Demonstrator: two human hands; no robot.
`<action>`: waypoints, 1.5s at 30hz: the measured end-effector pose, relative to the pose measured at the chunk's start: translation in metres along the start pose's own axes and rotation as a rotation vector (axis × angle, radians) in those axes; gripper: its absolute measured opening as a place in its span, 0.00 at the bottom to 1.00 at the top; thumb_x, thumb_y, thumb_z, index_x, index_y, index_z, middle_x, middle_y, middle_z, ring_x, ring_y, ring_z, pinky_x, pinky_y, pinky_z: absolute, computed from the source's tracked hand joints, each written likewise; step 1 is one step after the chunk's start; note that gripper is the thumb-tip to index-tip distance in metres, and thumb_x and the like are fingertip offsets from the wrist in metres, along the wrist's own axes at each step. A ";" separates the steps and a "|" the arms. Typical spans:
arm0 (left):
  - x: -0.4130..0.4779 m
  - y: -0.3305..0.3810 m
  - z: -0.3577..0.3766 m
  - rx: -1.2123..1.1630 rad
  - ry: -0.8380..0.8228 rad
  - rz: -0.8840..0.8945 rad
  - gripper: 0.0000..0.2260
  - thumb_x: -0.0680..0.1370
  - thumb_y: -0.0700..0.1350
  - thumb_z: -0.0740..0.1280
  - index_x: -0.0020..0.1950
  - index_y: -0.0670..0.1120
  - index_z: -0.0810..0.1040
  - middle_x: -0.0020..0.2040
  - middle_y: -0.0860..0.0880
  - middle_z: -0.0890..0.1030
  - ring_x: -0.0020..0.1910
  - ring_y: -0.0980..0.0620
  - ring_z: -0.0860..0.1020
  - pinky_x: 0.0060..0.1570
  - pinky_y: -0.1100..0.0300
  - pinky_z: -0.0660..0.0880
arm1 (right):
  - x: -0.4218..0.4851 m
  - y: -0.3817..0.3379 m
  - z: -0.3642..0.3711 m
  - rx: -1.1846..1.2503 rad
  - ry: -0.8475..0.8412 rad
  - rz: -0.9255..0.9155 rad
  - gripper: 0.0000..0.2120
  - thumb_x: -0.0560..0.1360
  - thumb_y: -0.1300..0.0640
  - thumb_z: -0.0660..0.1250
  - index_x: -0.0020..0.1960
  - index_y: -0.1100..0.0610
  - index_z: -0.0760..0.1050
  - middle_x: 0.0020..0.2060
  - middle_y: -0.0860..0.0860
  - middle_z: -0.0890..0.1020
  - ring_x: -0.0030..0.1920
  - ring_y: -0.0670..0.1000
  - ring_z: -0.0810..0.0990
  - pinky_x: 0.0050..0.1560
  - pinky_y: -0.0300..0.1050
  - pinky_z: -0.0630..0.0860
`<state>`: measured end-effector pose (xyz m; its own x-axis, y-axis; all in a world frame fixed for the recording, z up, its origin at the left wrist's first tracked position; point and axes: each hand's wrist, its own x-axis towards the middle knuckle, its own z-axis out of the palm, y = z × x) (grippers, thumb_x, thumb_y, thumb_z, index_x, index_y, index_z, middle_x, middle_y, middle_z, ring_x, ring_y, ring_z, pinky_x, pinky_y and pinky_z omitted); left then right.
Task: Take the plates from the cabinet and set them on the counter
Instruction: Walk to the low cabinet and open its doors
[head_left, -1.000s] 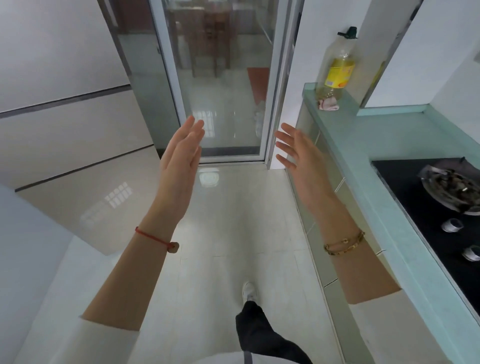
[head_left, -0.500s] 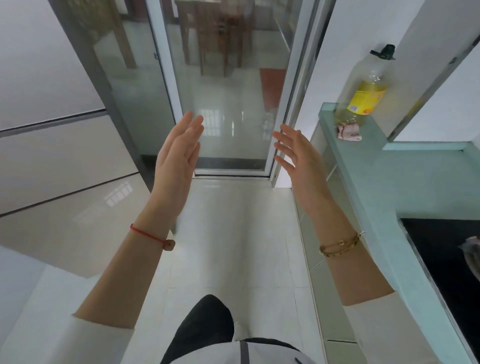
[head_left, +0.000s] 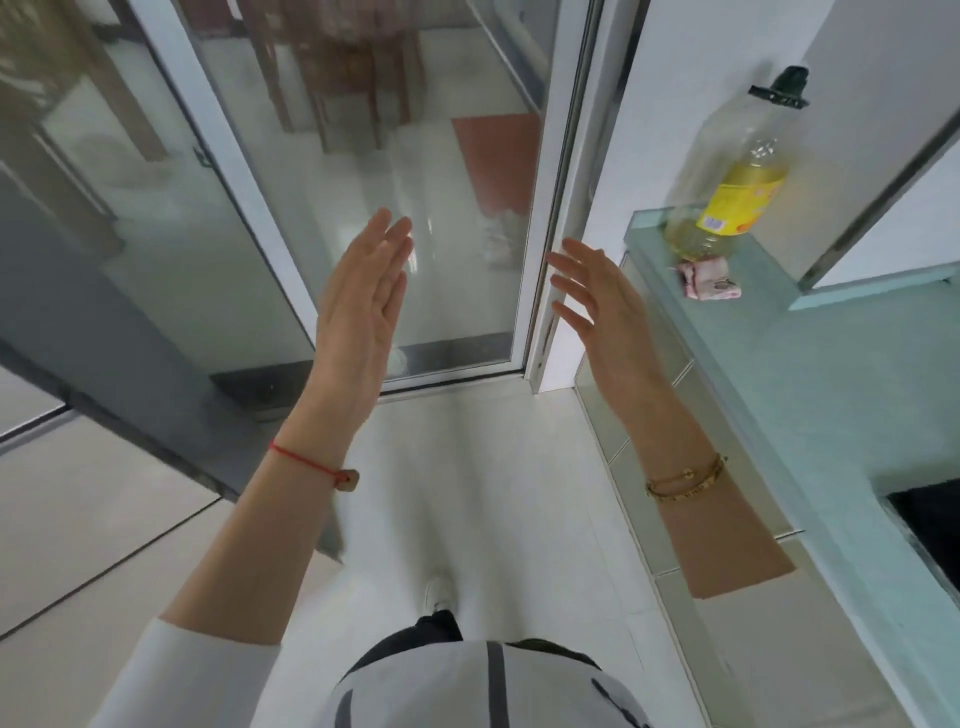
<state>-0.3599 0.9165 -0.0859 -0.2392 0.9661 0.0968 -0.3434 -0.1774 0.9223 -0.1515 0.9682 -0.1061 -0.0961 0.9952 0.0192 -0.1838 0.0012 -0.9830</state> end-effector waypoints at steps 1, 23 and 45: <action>0.017 -0.002 -0.002 0.004 -0.022 -0.013 0.19 0.85 0.45 0.55 0.76 0.47 0.66 0.71 0.51 0.75 0.70 0.57 0.74 0.75 0.57 0.64 | 0.013 0.002 0.003 0.006 0.028 0.001 0.20 0.84 0.49 0.52 0.70 0.55 0.71 0.64 0.51 0.79 0.64 0.49 0.77 0.70 0.51 0.71; 0.277 -0.104 0.131 0.027 -0.504 -0.335 0.15 0.80 0.49 0.62 0.67 0.52 0.75 0.67 0.52 0.79 0.68 0.56 0.76 0.74 0.53 0.66 | 0.197 0.007 -0.103 0.008 0.586 -0.042 0.19 0.83 0.49 0.56 0.69 0.56 0.73 0.60 0.50 0.81 0.60 0.49 0.79 0.63 0.46 0.74; 0.347 -0.240 0.209 0.197 -0.963 -0.788 0.13 0.82 0.44 0.61 0.64 0.48 0.79 0.57 0.50 0.84 0.59 0.50 0.82 0.56 0.57 0.78 | 0.190 0.066 -0.135 -0.019 1.230 0.016 0.16 0.84 0.51 0.54 0.65 0.52 0.75 0.61 0.49 0.80 0.65 0.52 0.77 0.69 0.53 0.72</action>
<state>-0.1700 1.3333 -0.1958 0.7551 0.5560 -0.3475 0.0698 0.4588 0.8858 -0.0501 1.1703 -0.1921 0.8894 0.4253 -0.1677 -0.1759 -0.0203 -0.9842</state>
